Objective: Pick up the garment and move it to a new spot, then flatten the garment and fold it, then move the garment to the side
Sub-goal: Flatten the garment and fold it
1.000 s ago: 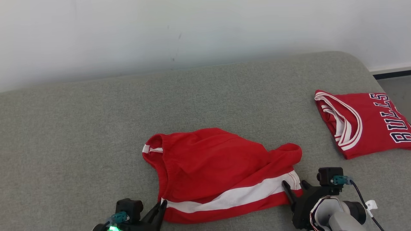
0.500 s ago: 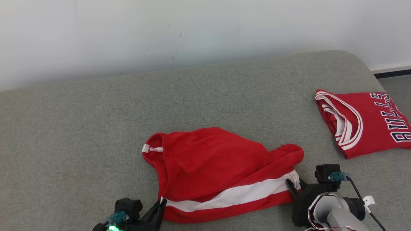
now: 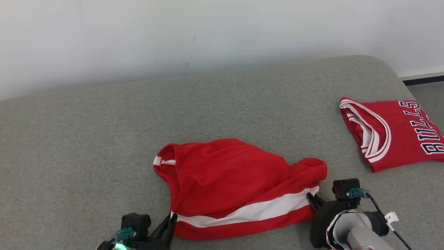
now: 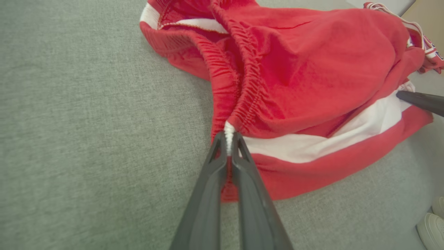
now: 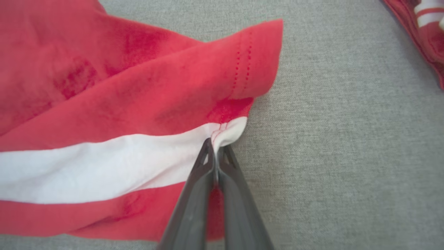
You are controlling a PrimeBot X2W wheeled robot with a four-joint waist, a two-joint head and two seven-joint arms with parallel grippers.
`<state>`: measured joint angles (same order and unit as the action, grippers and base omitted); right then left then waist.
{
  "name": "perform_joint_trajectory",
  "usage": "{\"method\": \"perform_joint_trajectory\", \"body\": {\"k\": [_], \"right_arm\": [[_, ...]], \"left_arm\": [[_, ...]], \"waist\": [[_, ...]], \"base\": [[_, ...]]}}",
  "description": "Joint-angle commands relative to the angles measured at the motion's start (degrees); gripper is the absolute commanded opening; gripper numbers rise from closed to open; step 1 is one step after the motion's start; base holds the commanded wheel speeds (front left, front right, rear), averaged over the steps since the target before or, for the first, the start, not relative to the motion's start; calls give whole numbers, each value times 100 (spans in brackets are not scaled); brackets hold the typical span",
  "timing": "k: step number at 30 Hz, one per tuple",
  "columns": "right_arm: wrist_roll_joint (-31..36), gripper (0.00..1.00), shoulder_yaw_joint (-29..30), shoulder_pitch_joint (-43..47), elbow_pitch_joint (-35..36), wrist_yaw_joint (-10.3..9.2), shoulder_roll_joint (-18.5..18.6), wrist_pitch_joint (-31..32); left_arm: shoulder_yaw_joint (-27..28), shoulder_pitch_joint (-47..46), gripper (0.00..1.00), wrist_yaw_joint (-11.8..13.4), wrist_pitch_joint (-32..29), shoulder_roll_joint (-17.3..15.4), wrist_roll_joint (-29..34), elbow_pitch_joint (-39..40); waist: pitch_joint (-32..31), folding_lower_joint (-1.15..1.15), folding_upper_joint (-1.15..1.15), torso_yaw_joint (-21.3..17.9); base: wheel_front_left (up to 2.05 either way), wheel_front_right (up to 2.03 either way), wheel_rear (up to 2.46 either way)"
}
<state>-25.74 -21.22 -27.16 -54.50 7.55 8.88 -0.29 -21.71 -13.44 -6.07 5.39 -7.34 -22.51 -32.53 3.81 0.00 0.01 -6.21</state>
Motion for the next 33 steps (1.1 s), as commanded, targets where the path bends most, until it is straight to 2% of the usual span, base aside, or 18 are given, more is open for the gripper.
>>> {"method": "perform_joint_trajectory", "body": {"k": [1, 8, 13, 18, 25, 29, 33], "right_arm": [[66, 0, -66, -65, -5, -15, 17, -53], [102, 0, -98, -28, 204, -15, -19, -236], [-50, 0, -13, 157, 753, -15, 51, -345], [-87, 0, 88, 336, 1643, -15, 330, -178], [9, 0, 479, 622, 2945, -16, 531, 203], [206, 0, 716, 772, 3334, -16, 535, 306], [484, 0, 893, 1062, 3401, -16, 474, 580]], "left_arm": [[-5, -19, 0, 21, 41, -31, -41, -18], [79, 56, 0, 65, 152, -30, -157, 61], [360, 97, 0, 15, 349, 74, -607, 442], [542, 107, 0, -28, 306, 118, -1015, 1111], [655, 44, 0, 27, 78, 198, -1406, 1923], [624, 20, 0, 73, 85, 184, -1350, 2071], [522, 184, 0, 153, 96, 163, -1222, 1949]], "waist": [[-25, 0, -1, 6], [-135, 0, -1, -22], [-275, 0, -1, -40], [-409, 0, -1, -67], [-520, 0, -1, -122], [-531, 0, -1, -135], [-507, 0, -1, -133]], "base": [[0, 0, 0], [0, 0, 0], [0, 0, 0], [0, 0, 0], [0, 0, 0], [0, 0, 0], [0, 0, 0]]}}
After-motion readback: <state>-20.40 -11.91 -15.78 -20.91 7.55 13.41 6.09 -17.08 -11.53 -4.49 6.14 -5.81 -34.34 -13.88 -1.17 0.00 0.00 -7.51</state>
